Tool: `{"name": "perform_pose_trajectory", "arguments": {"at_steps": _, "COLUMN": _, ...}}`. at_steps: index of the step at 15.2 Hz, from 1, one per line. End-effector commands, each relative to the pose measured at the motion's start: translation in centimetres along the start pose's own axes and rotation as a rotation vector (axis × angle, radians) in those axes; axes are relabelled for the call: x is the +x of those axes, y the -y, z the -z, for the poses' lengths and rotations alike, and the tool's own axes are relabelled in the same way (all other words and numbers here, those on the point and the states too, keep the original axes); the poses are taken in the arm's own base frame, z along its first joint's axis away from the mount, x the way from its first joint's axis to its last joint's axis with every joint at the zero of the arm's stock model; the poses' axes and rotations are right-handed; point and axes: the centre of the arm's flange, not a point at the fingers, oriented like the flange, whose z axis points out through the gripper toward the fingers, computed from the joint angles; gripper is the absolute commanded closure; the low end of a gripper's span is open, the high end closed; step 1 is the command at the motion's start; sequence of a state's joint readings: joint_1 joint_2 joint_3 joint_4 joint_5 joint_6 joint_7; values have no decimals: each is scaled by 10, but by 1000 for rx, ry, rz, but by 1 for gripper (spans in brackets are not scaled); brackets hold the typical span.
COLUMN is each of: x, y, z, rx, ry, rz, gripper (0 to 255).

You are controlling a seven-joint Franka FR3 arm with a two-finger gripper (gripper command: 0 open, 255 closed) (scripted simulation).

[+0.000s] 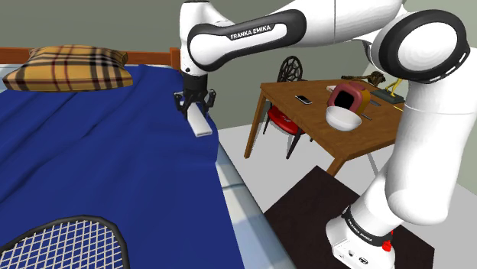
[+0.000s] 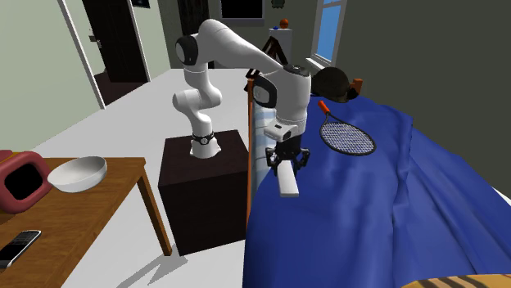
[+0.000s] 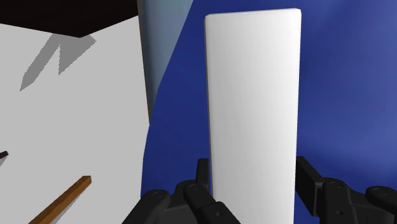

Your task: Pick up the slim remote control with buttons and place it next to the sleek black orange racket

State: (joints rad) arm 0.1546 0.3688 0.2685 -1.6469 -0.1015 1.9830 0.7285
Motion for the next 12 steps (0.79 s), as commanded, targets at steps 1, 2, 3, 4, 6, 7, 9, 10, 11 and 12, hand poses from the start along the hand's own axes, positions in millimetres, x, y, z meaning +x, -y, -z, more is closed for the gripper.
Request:
{"name": "perform_pose_trajectory", "arguments": {"at_steps": 1, "x": -1, "y": 0, "z": 10, "rx": 0, "ry": 0, "rz": 0, "gripper": 255}}
{"name": "perform_pose_trajectory", "arguments": {"at_steps": 2, "x": -1, "y": -1, "z": 15, "rx": 0, "ry": 0, "rz": 0, "gripper": 255}}
{"name": "perform_pose_trajectory", "arguments": {"at_steps": 3, "x": -1, "y": -1, "z": 21, "rx": 0, "ry": 0, "rz": 0, "gripper": 255}}
{"name": "perform_pose_trajectory", "arguments": {"at_steps": 4, "x": -1, "y": -1, "z": 26, "rx": 0, "ry": 0, "rz": 0, "gripper": 255}}
{"name": "perform_pose_trajectory", "arguments": {"at_steps": 6, "x": -1, "y": -1, "z": 37, "rx": 0, "ry": 0, "rz": 0, "gripper": 255}}
{"name": "perform_pose_trajectory", "arguments": {"at_steps": 7, "x": -1, "y": -1, "z": 42, "rx": 0, "ry": 0, "rz": 0, "gripper": 255}}
{"name": "perform_pose_trajectory", "arguments": {"at_steps": 9, "x": -13, "y": 5, "z": 43, "rx": 0, "ry": 0, "rz": 0, "gripper": 255}}
{"name": "perform_pose_trajectory", "arguments": {"at_steps": 10, "x": -25, "y": 10, "z": 43, "rx": 0, "ry": 0, "rz": 0, "gripper": 255}}
{"name": "perform_pose_trajectory", "arguments": {"at_steps": 11, "x": -37, "y": 16, "z": 43, "rx": 0, "ry": 0, "rz": 0, "gripper": 255}}
{"name": "perform_pose_trajectory", "arguments": {"at_steps": 12, "x": -49, "y": 21, "z": 43, "rx": 0, "ry": 0, "rz": 0, "gripper": 255}}
